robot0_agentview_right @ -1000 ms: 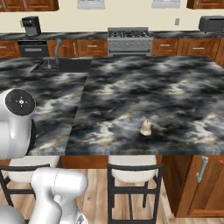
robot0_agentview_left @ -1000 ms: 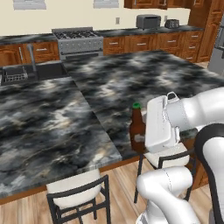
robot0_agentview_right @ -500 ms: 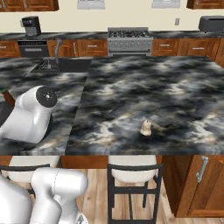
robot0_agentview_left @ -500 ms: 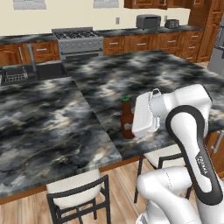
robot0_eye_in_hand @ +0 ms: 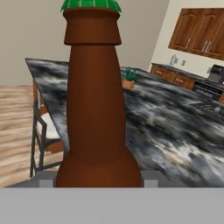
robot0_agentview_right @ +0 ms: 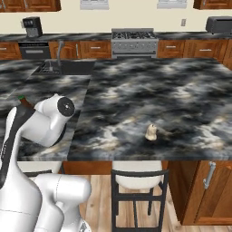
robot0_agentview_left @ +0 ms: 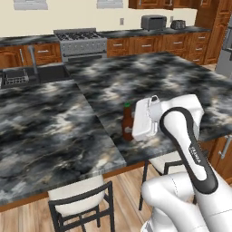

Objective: Get the candle and the beer from the cabinet and move them to the dining counter.

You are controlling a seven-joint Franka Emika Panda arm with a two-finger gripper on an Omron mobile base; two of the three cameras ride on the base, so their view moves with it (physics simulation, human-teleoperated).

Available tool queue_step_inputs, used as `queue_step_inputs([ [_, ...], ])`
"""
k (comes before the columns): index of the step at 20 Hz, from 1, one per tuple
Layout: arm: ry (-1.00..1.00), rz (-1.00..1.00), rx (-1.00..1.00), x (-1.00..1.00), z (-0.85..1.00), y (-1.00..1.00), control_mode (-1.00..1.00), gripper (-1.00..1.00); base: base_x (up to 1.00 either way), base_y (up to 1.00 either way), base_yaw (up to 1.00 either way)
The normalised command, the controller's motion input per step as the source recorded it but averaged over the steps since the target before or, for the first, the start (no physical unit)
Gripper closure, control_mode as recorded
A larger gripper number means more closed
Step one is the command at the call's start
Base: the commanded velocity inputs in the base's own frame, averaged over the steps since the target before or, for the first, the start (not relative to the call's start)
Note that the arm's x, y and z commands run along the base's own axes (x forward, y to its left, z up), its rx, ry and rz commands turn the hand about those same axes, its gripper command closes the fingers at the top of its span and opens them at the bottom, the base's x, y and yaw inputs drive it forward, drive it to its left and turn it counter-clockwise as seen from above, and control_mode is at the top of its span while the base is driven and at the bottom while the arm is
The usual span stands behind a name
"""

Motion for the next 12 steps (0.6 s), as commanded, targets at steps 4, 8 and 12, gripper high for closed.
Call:
queue_step_inputs([
  [4,0.01,0.03,0.0,0.43,-0.31,0.0,-1.0,1.0,0.0,0.0,0.0],
  [8,0.04,0.05,0.02,0.48,-0.4,0.0,-1.0,1.0,0.0,0.0,0.0],
  [12,0.0,0.05,0.04,0.4,-0.37,0.0,-1.0,1.0,0.0,0.0,0.0],
])
